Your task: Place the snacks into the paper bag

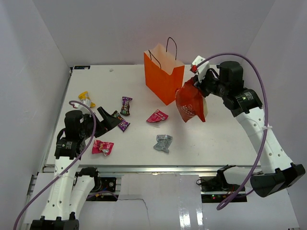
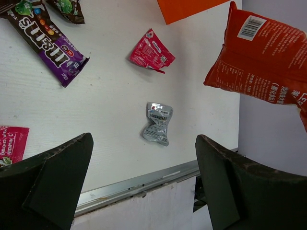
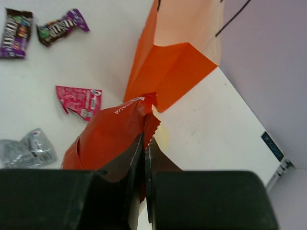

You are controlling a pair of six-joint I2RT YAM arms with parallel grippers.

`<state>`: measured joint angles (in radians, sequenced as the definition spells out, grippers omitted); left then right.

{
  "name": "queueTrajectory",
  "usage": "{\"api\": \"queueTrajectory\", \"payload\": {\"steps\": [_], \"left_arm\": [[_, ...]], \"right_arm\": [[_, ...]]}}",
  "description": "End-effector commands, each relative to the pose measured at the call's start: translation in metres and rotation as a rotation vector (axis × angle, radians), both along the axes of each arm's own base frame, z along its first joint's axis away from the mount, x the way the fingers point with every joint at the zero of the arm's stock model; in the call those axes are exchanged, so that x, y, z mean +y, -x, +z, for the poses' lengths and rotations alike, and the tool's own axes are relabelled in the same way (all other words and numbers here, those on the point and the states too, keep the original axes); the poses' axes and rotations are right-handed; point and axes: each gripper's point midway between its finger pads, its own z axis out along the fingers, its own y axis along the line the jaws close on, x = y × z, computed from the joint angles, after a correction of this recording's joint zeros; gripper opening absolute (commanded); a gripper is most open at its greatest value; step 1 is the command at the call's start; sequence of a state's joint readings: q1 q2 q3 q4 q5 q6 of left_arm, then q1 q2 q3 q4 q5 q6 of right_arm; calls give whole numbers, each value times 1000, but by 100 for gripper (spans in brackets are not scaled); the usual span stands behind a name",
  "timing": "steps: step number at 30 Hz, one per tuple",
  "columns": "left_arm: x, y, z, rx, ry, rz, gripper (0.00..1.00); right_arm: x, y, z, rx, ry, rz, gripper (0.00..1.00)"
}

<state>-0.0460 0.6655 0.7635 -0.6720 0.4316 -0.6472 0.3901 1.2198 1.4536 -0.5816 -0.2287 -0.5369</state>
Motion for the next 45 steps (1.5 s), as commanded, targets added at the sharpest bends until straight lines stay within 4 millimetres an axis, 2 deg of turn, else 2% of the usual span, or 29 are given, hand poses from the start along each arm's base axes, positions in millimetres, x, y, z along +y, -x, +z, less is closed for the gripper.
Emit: {"api": "queueTrajectory", "payload": {"steps": [1,2,6,7,9,10,13,14,16,17,21,22,23,24,25,26,27,28,30,31,34,43,45], "left_arm": [[-3,0,20,-59,13,-18,98],[-3,-1,21,-60,13,-18,98],[-4,-1,21,-59,14,-19,98],[-3,-3,21,-58,12,-17,98],[-4,-3,21,-61,14,-21,98],[-4,-4,22,-62,14,-25,98],[-5,-5,23,-62,14,-28,98],[-5,-6,22,-61,13,-29,98],[-5,-5,24,-68,10,-31,98],[-5,-6,24,-67,10,-31,98],[-4,-6,22,-66,10,-29,98],[-5,-5,21,-62,12,-29,98],[-5,-5,21,-65,13,-31,98],[-5,-5,21,-65,13,-30,98],[-5,-5,21,-64,15,-31,98],[-5,-6,21,-61,15,-31,98],[-5,-6,21,-63,15,-33,98],[-5,-7,22,-65,14,-32,98],[-6,-8,23,-64,15,-35,98],[-6,-8,23,-63,14,-35,98],[-5,-8,23,-62,12,-35,98],[-7,-15,17,-46,15,-41,98],[-7,-18,18,-49,15,-43,98]], "right_arm": [[22,19,37,35,-165,109,8],[25,24,50,30,-200,132,8],[29,32,78,5,-265,173,8],[29,34,95,-22,-293,175,8],[31,35,113,-55,-320,183,8],[29,37,135,-101,-348,184,8],[31,33,167,-156,-391,186,8],[32,34,188,-189,-423,194,8],[32,34,212,-231,-454,195,8],[32,32,233,-270,-487,194,8],[32,21,270,-351,-555,181,8],[32,18,275,-365,-567,180,8],[35,7,272,-351,-585,169,8],[36,4,282,-392,-608,174,8],[37,-1,284,-400,-620,169,8],[40,-19,279,-389,-627,149,8],[41,-23,289,-413,-651,150,8],[46,-42,281,-396,-654,136,8],[47,-52,290,-419,-682,127,8],[52,-68,284,-418,-687,122,8],[57,-87,282,-436,-699,111,8],[58,-109,288,-498,-725,90,8],[60,-100,301,-515,-764,113,8]]}}
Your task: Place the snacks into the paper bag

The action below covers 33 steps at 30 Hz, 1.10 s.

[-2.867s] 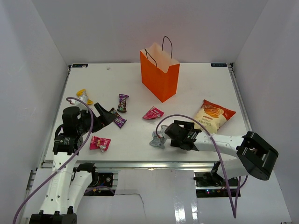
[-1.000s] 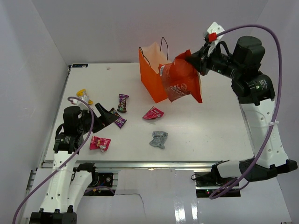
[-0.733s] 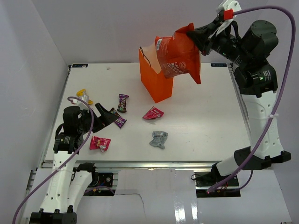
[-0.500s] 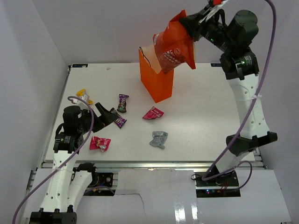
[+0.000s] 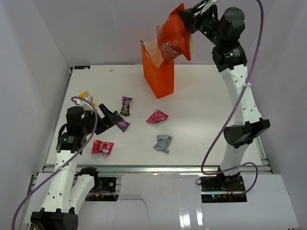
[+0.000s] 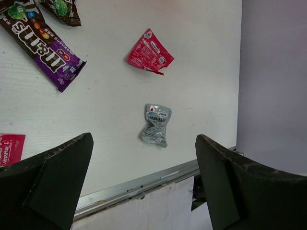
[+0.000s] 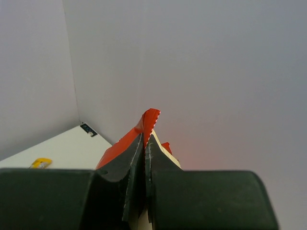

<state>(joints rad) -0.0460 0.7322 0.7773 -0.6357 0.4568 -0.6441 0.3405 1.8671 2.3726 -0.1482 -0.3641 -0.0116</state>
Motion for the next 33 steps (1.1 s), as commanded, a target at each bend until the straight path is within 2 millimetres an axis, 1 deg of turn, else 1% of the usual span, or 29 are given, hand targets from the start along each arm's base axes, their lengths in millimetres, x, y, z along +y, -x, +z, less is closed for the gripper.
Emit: {"api": "queueTrajectory", "payload": {"steps": [1,3,6,9,10,11,12,14,15,17,18,22,29,33], "left_arm": [[-3,-7,20,-67,8,-21,98],[-3,-9,20,-69,4,-23,98],[-4,-9,17,-61,5,-25,98],[-5,-9,16,-60,15,-30,98],[-5,-10,17,-61,15,-32,98],[-6,-9,18,-64,14,-34,98],[-6,-9,18,-66,15,-36,98],[-6,-9,19,-68,18,-38,98],[-6,-8,19,-69,19,-37,98],[-6,-7,20,-70,19,-37,98],[-6,-7,19,-71,18,-38,98],[-6,-4,16,-64,24,-33,98],[-6,-2,16,-72,24,-35,98],[-6,0,14,-70,27,-35,98]], "right_arm": [[-12,41,85,-236,-128,4,8],[-11,53,97,-271,-143,16,8],[-9,57,105,-312,-156,5,8],[-3,44,98,-308,-164,-7,8],[-1,40,95,-303,-168,-10,8],[1,30,89,-314,-147,-28,8],[2,28,90,-328,-148,-34,8],[7,21,85,-330,-144,-40,8],[10,14,78,-326,-133,-46,8],[15,7,70,-317,-118,-48,8],[18,1,60,-299,-108,-49,8],[22,-12,41,-272,-73,-56,8],[28,-21,19,-228,-37,-53,8],[30,-20,9,-197,-18,-52,8]]}}
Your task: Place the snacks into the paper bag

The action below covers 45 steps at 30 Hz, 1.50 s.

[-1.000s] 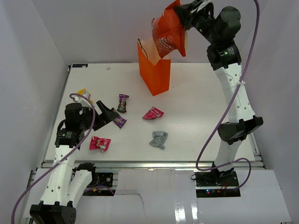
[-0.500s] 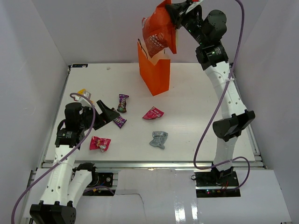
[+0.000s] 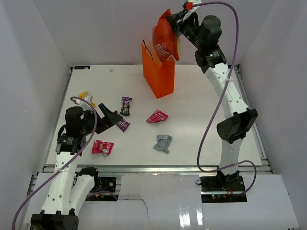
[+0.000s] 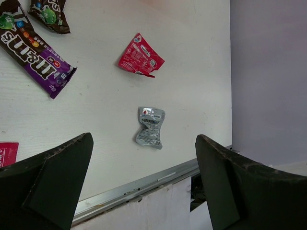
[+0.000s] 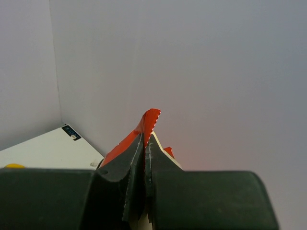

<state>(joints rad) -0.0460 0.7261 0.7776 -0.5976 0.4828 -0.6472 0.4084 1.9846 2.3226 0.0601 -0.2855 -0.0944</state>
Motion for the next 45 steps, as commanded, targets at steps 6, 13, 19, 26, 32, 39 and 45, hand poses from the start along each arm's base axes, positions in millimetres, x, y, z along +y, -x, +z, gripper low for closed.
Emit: {"api": "queueTrajectory", "payload": {"steps": [6,13,19,26,32,39,45], "left_arm": [[-3,6,5,-39,17,-13,98],[-4,11,10,-66,22,-18,98],[-4,17,9,-70,30,-21,98],[-4,20,8,-70,32,-19,98],[-4,21,7,-63,32,-15,98],[-2,20,7,-58,20,-13,98],[-2,18,4,-44,14,-12,98]], "right_arm": [[-13,35,35,-82,-8,-11,8],[-17,49,23,-31,7,0,8],[-20,64,29,-24,-1,20,8],[-13,69,17,17,5,66,8],[-6,58,-4,56,29,77,8],[2,37,-35,120,38,75,8],[8,28,-48,157,33,86,8]]}}
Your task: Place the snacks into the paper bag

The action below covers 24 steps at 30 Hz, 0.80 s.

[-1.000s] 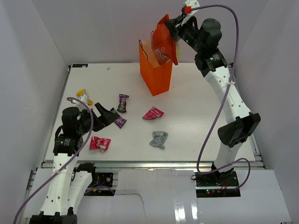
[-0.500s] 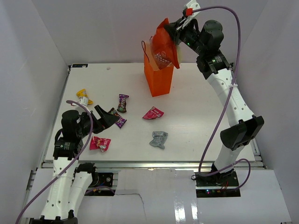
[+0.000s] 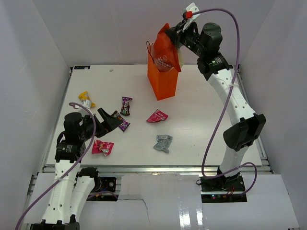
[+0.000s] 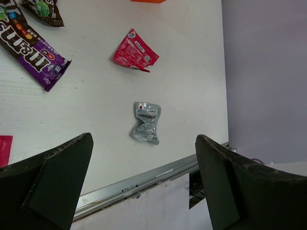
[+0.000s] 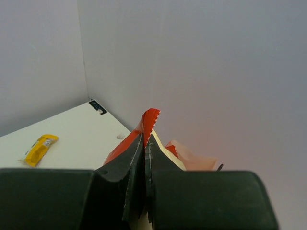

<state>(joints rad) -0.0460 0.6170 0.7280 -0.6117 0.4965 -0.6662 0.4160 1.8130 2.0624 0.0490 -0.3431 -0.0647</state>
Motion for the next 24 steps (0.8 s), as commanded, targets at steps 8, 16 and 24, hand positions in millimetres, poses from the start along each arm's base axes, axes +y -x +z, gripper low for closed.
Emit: {"api": "queueTrajectory", "payload": {"steps": [8,16,24], "left_arm": [[0,-4,-4,4,-14,-9,98],[-2,-5,2,-14,-8,-24,98],[-2,-1,5,-7,8,-12,98]], "right_arm": [[0,12,27,-22,-49,39,8],[7,3,-19,95,-17,47,9],[0,-13,-50,97,70,-7,61]]}}
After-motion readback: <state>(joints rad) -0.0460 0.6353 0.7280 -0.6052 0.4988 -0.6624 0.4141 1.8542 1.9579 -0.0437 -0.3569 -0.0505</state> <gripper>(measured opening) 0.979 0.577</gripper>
